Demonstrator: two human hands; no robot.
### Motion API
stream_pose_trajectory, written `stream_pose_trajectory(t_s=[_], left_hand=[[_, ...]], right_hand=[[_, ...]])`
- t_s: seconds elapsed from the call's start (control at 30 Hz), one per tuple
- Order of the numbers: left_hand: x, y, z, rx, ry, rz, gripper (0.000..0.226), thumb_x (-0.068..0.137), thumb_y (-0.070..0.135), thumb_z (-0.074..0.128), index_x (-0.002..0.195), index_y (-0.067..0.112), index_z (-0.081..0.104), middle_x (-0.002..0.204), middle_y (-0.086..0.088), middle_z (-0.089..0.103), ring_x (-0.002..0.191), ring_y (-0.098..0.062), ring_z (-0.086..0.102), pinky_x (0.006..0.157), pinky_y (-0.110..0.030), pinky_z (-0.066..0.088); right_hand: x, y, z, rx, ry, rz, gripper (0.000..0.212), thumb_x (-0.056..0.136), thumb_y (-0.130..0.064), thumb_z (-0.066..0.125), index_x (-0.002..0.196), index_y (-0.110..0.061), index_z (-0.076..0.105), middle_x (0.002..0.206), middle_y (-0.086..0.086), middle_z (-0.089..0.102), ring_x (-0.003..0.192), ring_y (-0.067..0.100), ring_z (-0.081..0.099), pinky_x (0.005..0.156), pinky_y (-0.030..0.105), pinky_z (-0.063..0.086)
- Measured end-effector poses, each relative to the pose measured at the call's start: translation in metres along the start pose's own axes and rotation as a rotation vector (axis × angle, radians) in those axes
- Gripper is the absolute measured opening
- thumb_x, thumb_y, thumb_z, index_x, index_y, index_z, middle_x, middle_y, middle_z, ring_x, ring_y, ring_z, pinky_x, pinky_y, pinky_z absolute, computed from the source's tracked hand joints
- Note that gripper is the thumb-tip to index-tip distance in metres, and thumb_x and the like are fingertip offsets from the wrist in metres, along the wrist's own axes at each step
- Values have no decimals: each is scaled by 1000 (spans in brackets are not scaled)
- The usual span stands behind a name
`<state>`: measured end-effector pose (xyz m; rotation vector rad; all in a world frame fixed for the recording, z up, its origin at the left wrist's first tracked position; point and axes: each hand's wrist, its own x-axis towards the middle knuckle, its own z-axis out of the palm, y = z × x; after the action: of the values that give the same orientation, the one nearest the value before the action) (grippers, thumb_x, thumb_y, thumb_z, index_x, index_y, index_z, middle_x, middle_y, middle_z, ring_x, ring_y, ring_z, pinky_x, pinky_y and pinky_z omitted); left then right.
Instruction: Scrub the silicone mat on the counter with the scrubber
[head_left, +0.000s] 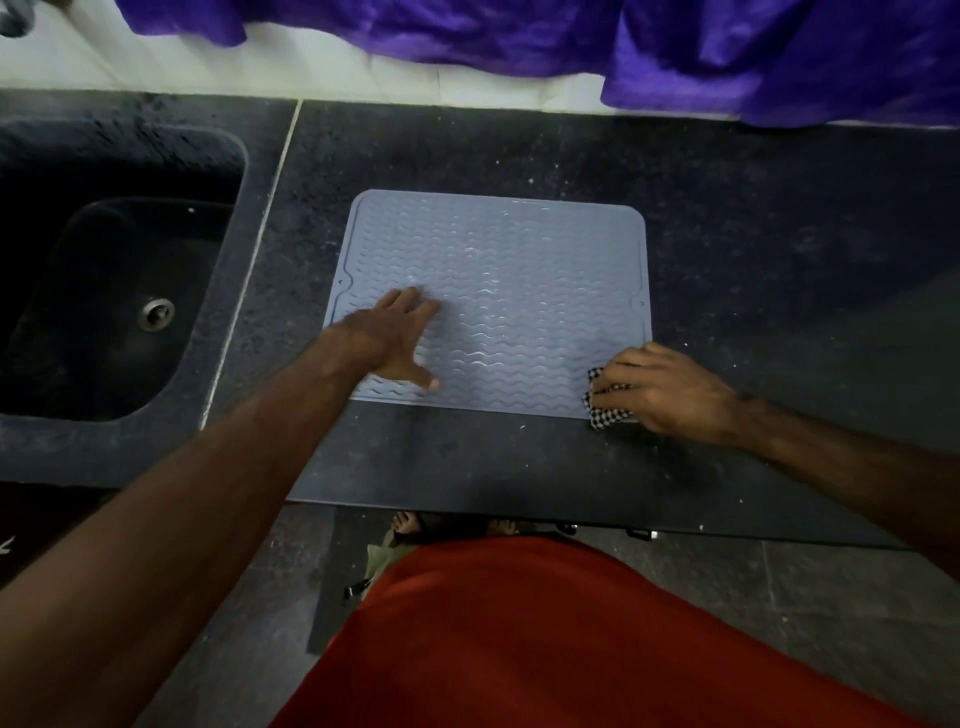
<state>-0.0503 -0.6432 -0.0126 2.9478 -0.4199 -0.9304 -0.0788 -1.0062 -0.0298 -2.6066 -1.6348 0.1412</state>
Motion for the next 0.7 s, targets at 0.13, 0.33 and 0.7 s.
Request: stream_pose_trajectory(t_s=[0.13, 0.33, 0.7], left_hand=[[7, 59, 1, -34, 108, 139, 115, 77, 62, 69, 156, 20, -2, 163, -3, -12, 150, -27, -7, 119, -55, 15], [25, 101, 21, -73, 83, 147, 131, 67, 63, 76, 153, 28, -16, 162, 3, -19, 149, -26, -13, 117, -57, 5], [23, 97, 22, -97, 90, 132, 135, 65, 63, 78, 154, 20, -15, 162, 4, -20, 149, -25, -14, 118, -53, 1]], right_hand=[[2, 0, -2, 33, -35, 44, 46, 63, -4, 74, 106, -20, 71, 107, -1, 66, 95, 23, 59, 71, 34, 49], [37, -3, -22, 122, 81, 66, 38, 79, -17, 47, 110, -18, 69, 112, 0, 65, 99, 24, 57, 78, 38, 47], [-1, 23, -12, 28, -4, 40, 54, 59, -8, 81, 111, -19, 69, 115, 2, 65, 101, 26, 61, 75, 34, 49]])
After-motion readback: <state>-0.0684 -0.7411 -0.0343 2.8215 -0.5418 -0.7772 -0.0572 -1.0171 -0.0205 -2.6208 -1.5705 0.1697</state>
